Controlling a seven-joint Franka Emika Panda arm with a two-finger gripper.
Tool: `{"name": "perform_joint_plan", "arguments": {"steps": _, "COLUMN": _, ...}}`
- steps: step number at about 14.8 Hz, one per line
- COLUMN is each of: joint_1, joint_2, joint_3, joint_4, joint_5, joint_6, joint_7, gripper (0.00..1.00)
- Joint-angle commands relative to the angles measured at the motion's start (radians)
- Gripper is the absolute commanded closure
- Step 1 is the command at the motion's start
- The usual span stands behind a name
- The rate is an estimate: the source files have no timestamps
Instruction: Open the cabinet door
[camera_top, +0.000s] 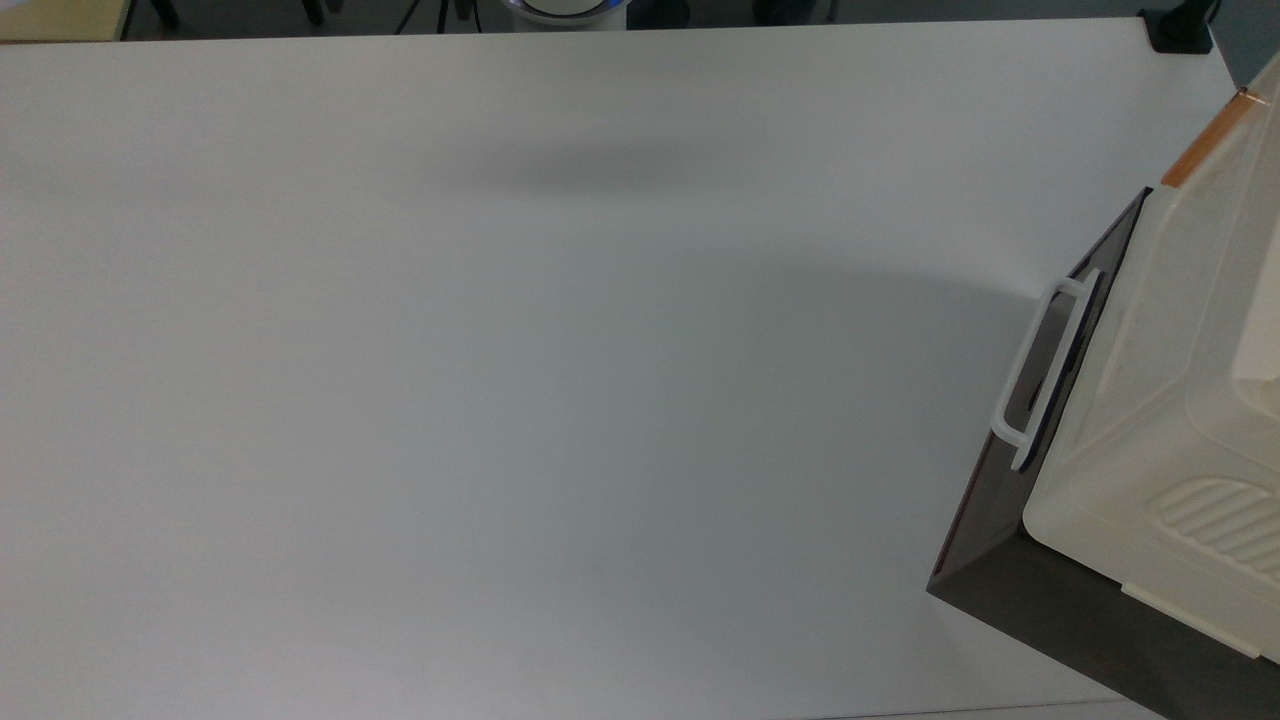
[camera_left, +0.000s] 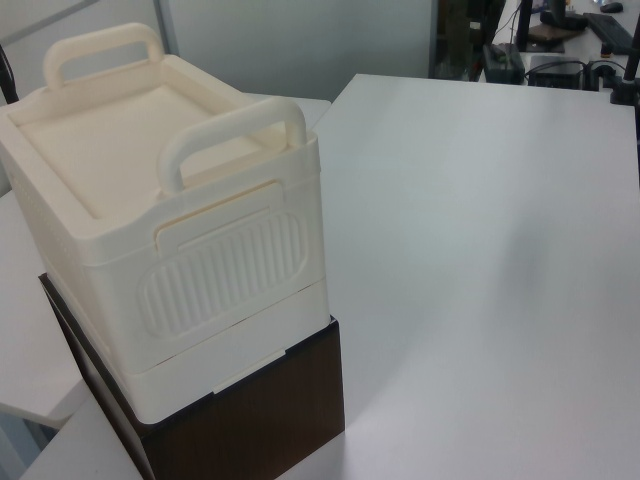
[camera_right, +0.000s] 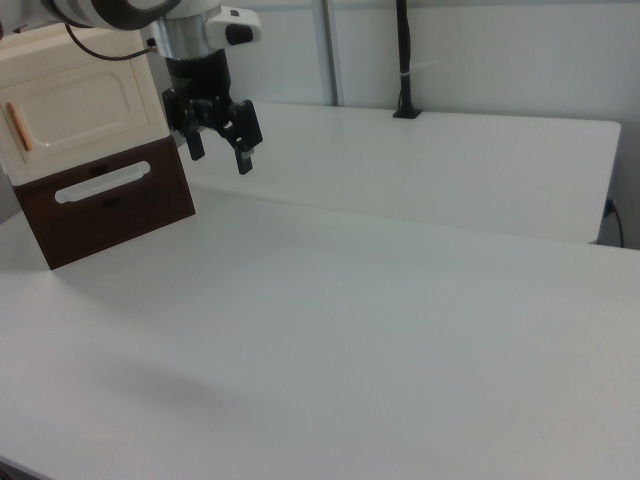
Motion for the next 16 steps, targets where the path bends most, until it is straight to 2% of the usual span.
{"name": "perform_joint_plan", "arguments": {"steps": 1, "joint_1": -0.060, "joint_2": 0.002, "joint_3": -0.021, "joint_4": 0.018, "joint_5": 0.060, "joint_6": 0.005, "joint_7": -0.100, "gripper": 0.00}}
{"name": "perform_joint_plan", "arguments": {"steps": 7, "joint_1": -0.060, "joint_2": -0.004, "joint_3": -0.020, "joint_4": 0.020, "joint_5": 0.102, "joint_6": -0.001, "joint_7": -0.099, "gripper": 0.00}}
{"name": "perform_joint_plan", "arguments": {"steps": 16, "joint_1": -0.071, "joint_2": -0.007, "joint_3": -0.021, "joint_4": 0.021, "joint_5": 0.096, "joint_6": -0.001, "joint_7": -0.127, "gripper": 0.00}}
